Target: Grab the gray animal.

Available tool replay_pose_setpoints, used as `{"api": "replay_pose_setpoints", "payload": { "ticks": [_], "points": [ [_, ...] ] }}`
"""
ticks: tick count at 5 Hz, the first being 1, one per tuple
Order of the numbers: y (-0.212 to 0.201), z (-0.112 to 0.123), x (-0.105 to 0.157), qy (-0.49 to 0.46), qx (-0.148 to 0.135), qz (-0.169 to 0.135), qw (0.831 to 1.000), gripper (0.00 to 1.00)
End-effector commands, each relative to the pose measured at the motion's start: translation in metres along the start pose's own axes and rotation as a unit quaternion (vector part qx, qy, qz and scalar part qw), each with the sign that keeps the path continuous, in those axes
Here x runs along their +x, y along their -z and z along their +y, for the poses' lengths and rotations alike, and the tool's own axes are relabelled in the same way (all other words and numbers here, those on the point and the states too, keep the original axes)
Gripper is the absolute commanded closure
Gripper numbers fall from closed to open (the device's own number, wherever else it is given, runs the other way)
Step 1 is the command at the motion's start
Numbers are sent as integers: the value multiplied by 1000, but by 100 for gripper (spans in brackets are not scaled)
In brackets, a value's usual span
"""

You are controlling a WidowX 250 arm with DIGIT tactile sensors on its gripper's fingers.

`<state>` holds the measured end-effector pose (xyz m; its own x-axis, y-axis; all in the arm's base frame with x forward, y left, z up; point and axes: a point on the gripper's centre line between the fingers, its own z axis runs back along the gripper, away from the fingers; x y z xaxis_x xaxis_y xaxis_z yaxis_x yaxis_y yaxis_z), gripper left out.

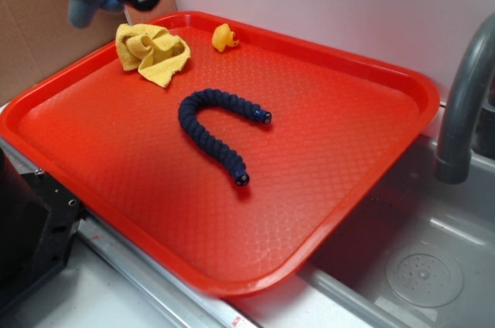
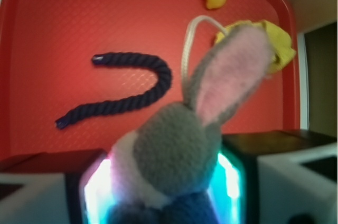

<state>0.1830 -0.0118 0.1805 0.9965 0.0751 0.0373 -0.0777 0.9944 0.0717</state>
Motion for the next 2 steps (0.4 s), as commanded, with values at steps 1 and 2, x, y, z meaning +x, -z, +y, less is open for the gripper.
{"api": "replay_pose_setpoints", "payload": {
  "ticks": [1, 2],
  "points": [
    [-6, 35, -11, -20, 26, -56, 998, 100],
    [-5, 29, -17, -30, 21, -58, 998, 100]
  ]
}}
